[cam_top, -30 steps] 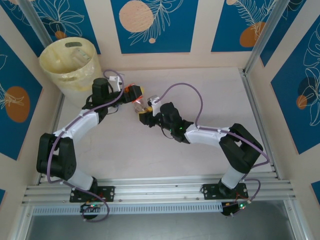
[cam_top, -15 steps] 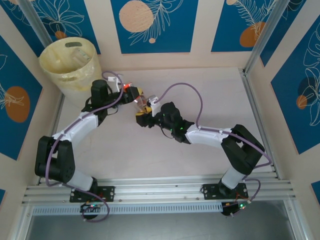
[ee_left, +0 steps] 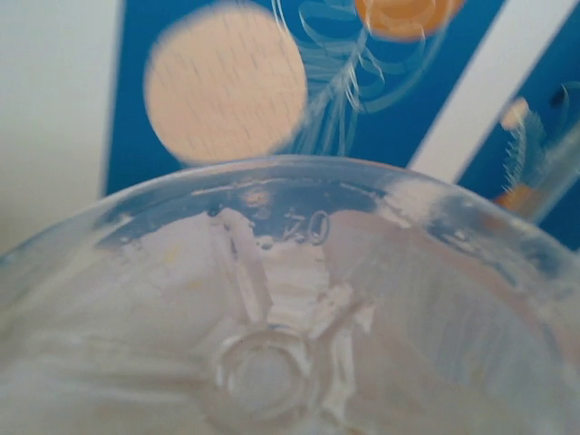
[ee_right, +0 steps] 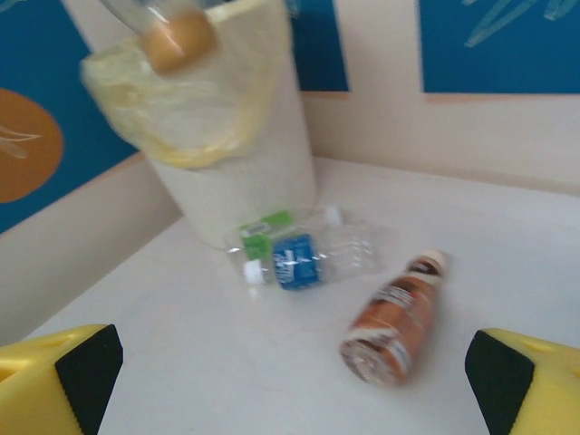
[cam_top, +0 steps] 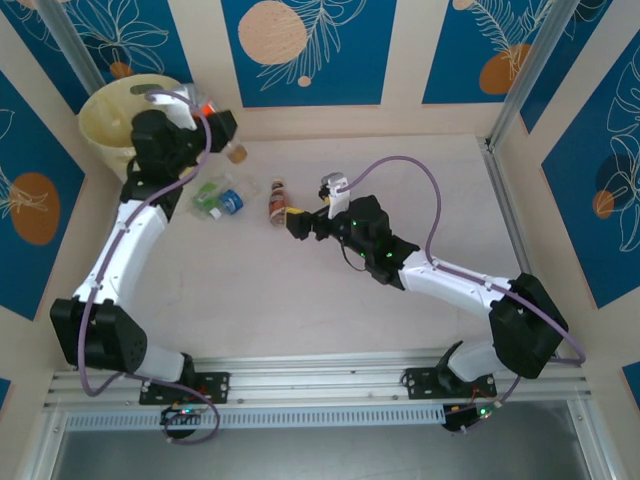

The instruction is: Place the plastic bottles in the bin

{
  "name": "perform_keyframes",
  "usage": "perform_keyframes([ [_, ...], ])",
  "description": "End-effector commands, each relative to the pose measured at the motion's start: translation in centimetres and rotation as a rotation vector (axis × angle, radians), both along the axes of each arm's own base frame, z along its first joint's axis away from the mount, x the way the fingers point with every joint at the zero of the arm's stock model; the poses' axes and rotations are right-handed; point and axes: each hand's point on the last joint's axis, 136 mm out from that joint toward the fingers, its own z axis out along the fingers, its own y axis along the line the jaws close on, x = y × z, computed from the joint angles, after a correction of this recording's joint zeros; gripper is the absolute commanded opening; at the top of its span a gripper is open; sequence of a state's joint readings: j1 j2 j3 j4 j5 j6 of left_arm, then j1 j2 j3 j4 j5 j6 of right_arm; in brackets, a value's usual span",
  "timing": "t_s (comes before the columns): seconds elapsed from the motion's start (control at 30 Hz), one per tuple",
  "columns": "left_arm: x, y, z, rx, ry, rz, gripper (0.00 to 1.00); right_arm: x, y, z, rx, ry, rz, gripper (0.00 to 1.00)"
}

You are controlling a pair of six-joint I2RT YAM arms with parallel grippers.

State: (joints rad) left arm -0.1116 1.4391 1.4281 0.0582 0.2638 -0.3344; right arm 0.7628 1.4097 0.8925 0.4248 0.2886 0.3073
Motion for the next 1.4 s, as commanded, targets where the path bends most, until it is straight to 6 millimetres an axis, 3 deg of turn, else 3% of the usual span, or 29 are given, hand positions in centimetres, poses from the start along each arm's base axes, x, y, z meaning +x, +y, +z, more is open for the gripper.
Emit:
perform_keyframes([
  [0.0,0.7,4.5,2.6,0.113,-0.081,0.193,0.52,1.2,-3.1,-1.9,-0.010,0.087,-0.152,1.00],
  [0.23,1.6,10.9,6.0,0.201,-0.170,0.439,0.54,1.0,-3.0,-2.4,-0.023,0.132,-0.130,0.99],
  [0.37,3.1,15.1,6.8,0.205,-0.165,0.568,0.55,0.9,-2.5,-2.4,-0.024,0.143,-0.104,1.00],
  [0.53,6.9,16.9,3.8,0.237,-0.008,0.547,0.55,0.9,-2.2,-2.6,-0.025,0.166,-0.108,1.00],
  [0.67,8.4,18.8,1.6,0.201,0.046,0.565,0.56,0.9,-2.4,-3.0,-0.021,0.178,-0.125,0.99],
  [0.9,11.3,20.3,-2.5,0.057,0.146,0.514,0.58,0.8,-2.4,-3.5,-0.031,0.195,-0.128,1.00],
  [1.13,13.1,19.2,-6.1,-0.054,0.252,0.408,0.64,0.5,-1.6,-4.0,-0.075,0.213,-0.100,0.99],
  [1.27,13.4,18.6,-6.2,-0.092,0.260,0.377,0.90,0.4,-0.6,-4.5,-0.112,0.209,-0.078,1.00],
  [1.37,13.1,18.4,-5.1,-0.089,0.248,0.366,0.94,0.3,0.3,-4.5,-0.139,0.197,-0.059,1.00],
])
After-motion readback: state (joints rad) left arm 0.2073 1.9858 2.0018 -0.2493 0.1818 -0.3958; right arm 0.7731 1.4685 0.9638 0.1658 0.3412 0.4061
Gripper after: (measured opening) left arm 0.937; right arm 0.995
